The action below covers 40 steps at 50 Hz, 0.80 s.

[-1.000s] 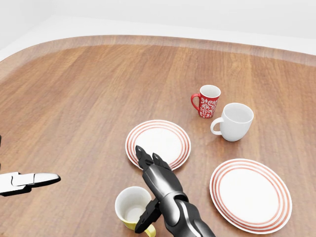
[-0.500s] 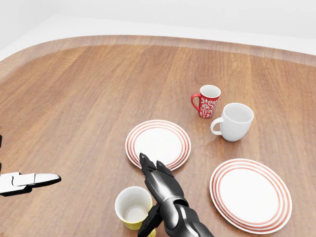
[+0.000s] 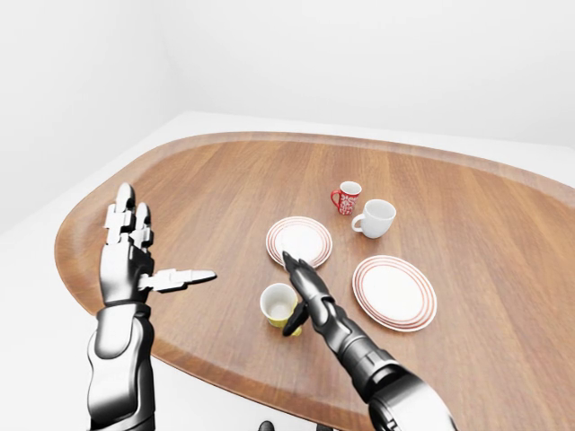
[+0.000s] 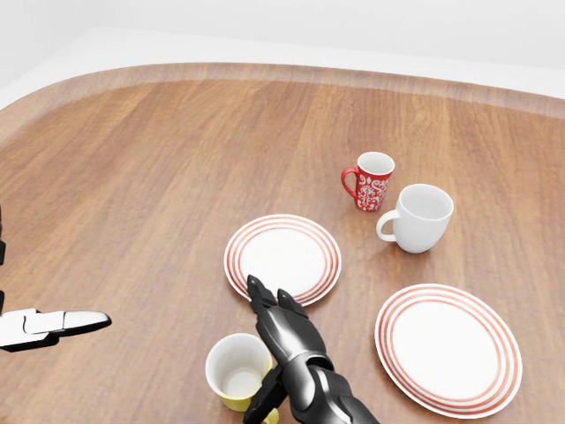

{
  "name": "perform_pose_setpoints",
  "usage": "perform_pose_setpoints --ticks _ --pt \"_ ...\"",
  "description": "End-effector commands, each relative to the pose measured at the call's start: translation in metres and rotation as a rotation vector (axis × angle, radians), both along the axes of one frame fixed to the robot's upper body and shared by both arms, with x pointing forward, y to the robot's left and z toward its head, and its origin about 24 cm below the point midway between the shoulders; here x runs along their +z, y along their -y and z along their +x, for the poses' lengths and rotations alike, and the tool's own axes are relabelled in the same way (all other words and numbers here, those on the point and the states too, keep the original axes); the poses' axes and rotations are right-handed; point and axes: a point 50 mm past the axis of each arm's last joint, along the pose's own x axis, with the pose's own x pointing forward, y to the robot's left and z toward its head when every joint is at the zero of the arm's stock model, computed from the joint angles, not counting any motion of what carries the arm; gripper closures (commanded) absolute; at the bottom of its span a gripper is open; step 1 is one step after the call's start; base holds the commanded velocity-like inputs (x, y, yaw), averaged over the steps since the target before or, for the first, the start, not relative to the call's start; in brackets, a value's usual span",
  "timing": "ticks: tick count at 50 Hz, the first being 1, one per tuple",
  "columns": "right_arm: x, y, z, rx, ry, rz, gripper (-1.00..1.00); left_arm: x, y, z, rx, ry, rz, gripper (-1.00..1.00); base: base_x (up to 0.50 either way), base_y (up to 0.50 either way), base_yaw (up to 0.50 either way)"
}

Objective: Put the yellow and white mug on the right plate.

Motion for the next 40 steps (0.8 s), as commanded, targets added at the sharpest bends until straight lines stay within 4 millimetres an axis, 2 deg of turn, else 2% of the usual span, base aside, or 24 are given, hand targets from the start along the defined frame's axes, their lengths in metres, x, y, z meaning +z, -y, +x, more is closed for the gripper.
perform_pose_setpoints --ticks 1,33,34,35,36,40 --pt "-0.0016 -0.0015 -0.0012 0.001 -0.005 -0.004 -1.0 0.0 0.0006 0.0 -0.002 0.0 0.001 -1.0 0.0 0.0 0.0" --pt "-0.01 0.0009 -0.0045 -0.02 -0.035 -0.032 -1.0 -0.0004 0.0019 -0.0004 -0.006 -0.002 0.002 -1.0 0.0 0.0 0.0" --pt "-0.0102 0.0011 -0.0046 -0.02 -0.034 -0.032 -0.66 -0.001 0.002 -0.0004 -0.006 -0.004 0.002 -1.0 0.0 0.0 0.0" --pt "-0.0101 0.0015 -0.0044 -0.023 -0.033 -0.032 0.25 -0.0007 0.002 -0.0004 -0.006 -0.003 0.002 -1.0 0.0 0.0 0.0" --pt "-0.01 0.002 -0.0043 -0.023 -0.031 -0.034 1.0 -0.0011 0.0018 -0.0002 -0.006 -0.005 0.002 -1.0 0.0 0.0 0.0" --pt "-0.0092 0.0022 -0.0036 -0.025 -0.026 -0.033 1.0 -0.0013 0.0024 -0.0002 -0.007 -0.005 0.002 -1.0 0.0 0.0 0.0"
